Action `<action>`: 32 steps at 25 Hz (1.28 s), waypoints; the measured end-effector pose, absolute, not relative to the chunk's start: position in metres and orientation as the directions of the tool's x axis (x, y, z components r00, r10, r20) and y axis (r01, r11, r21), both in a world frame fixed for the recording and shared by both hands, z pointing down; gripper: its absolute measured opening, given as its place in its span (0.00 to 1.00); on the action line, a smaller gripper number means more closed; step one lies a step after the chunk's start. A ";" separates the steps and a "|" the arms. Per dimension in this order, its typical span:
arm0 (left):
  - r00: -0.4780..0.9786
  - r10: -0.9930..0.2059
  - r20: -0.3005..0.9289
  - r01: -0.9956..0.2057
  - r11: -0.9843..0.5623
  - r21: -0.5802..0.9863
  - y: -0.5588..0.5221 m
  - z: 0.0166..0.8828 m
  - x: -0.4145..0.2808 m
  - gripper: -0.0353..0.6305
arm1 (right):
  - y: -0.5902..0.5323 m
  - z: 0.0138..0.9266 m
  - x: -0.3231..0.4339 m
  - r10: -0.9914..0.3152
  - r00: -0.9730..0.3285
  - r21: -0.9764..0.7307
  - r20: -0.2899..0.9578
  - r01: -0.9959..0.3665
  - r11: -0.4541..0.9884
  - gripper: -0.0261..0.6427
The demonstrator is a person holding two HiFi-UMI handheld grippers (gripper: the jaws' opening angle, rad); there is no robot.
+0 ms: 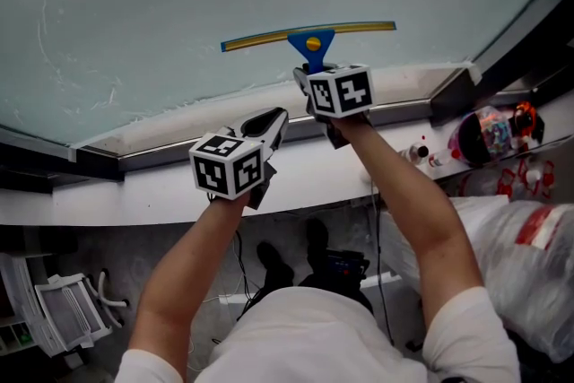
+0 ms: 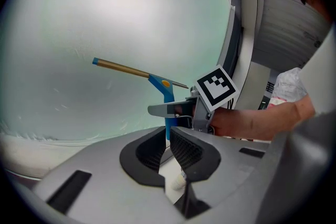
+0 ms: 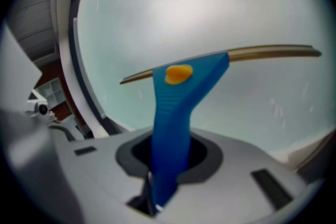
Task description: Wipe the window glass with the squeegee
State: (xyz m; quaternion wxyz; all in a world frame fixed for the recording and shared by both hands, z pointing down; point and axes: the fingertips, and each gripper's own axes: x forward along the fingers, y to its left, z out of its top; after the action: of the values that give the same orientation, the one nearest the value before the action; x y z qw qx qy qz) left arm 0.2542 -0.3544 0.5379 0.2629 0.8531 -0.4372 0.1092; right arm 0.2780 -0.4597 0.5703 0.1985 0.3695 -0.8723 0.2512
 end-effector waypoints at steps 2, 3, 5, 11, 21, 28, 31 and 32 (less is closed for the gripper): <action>0.595 -0.685 0.420 -0.803 -0.478 0.356 -0.354 0.541 0.256 0.12 | -0.459 0.575 0.280 -0.544 -0.645 -0.292 0.537 -0.747 0.598 0.18; 0.595 -0.684 0.422 -0.802 -0.478 0.358 -0.353 0.543 0.257 0.12 | -0.459 0.577 0.281 -0.543 -0.644 -0.291 0.539 -0.748 0.597 0.18; 0.596 -0.681 0.425 -0.802 -0.475 0.363 -0.353 0.546 0.259 0.12 | -0.458 0.581 0.282 -0.542 -0.641 -0.291 0.543 -0.749 0.595 0.18; 0.599 -0.672 0.435 -0.799 -0.473 0.370 -0.350 0.554 0.264 0.12 | -0.458 0.590 0.282 -0.538 -0.640 -0.297 0.549 -0.751 0.590 0.18; 0.597 -0.667 0.445 -0.801 -0.465 0.378 -0.350 0.563 0.264 0.12 | -0.458 0.597 0.280 -0.532 -0.645 -0.310 0.549 -0.748 0.587 0.18; 0.601 -0.663 0.446 -0.798 -0.466 0.382 -0.350 0.565 0.265 0.12 | -0.458 0.598 0.280 -0.533 -0.643 -0.308 0.550 -0.749 0.587 0.18; 0.602 -0.663 0.445 -0.798 -0.467 0.382 -0.350 0.565 0.265 0.12 | -0.458 0.600 0.280 -0.532 -0.642 -0.306 0.552 -0.749 0.588 0.18; 0.601 -0.663 0.446 -0.798 -0.466 0.383 -0.350 0.566 0.265 0.12 | -0.458 0.601 0.280 -0.531 -0.643 -0.307 0.552 -0.749 0.588 0.18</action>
State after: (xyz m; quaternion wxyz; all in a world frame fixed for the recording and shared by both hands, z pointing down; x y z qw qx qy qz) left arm 0.2652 -0.3498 0.5656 0.2854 0.8480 -0.4307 0.1179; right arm 0.2803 -0.4577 0.6006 0.2059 0.3690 -0.8669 0.2646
